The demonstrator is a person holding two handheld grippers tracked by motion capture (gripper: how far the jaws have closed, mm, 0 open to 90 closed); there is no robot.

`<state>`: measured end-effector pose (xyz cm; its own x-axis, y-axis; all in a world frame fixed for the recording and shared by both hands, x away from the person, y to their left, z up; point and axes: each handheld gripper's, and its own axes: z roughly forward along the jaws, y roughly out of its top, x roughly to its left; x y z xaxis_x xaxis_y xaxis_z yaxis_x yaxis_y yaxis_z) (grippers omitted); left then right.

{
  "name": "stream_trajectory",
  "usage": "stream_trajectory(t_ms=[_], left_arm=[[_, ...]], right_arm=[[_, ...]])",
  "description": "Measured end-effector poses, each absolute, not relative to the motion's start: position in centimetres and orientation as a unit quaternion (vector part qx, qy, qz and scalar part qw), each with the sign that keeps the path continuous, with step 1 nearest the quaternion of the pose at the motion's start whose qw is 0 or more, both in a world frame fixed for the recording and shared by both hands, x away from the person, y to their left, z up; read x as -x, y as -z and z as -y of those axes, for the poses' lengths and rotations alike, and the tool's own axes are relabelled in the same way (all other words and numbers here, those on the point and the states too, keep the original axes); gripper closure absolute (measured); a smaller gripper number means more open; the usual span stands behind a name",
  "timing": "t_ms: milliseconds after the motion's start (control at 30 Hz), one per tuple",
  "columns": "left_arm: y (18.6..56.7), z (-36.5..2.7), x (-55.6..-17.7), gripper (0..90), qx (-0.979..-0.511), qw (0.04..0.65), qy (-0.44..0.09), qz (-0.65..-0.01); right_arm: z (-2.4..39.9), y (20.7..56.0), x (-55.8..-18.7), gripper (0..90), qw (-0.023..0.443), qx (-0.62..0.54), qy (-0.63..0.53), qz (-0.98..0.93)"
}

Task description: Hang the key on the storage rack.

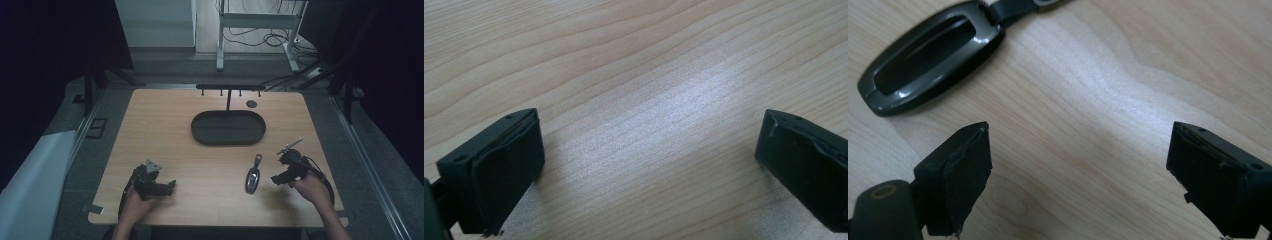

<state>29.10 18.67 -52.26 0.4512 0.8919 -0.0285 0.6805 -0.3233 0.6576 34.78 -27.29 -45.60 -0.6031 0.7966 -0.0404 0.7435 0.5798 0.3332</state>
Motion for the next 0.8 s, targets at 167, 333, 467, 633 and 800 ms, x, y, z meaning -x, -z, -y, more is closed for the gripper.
stream_trajectory(t_ms=[167, 333, 467, 633, 800], left_arm=[[52.3, -18.7, -29.1, 0.0, -0.795, 0.306, -0.173, -0.495], [52.3, -18.7, -29.1, 0.0, -0.795, 0.306, -0.173, -0.495], [52.3, -18.7, -29.1, 0.0, -0.795, 0.306, -0.173, -0.495], [52.3, -18.7, -29.1, 0.0, -0.795, 0.306, -0.173, -0.495], [52.2, -18.7, -29.1, 0.0, -0.796, 0.305, -0.172, -0.494]], right_arm=[[26.5, 45.8, -35.4, 10.6, 0.079, -0.427, -0.108, -0.894], [25.8, 45.8, -35.8, 10.6, 0.065, -0.420, -0.077, -0.902], [25.3, 45.8, -36.1, 10.6, 0.055, -0.414, -0.055, -0.907], [24.5, 45.5, -36.5, 10.6, 0.047, -0.419, -0.049, -0.905], [23.3, 45.2, -36.9, 10.6, 0.027, -0.423, -0.050, -0.904]])
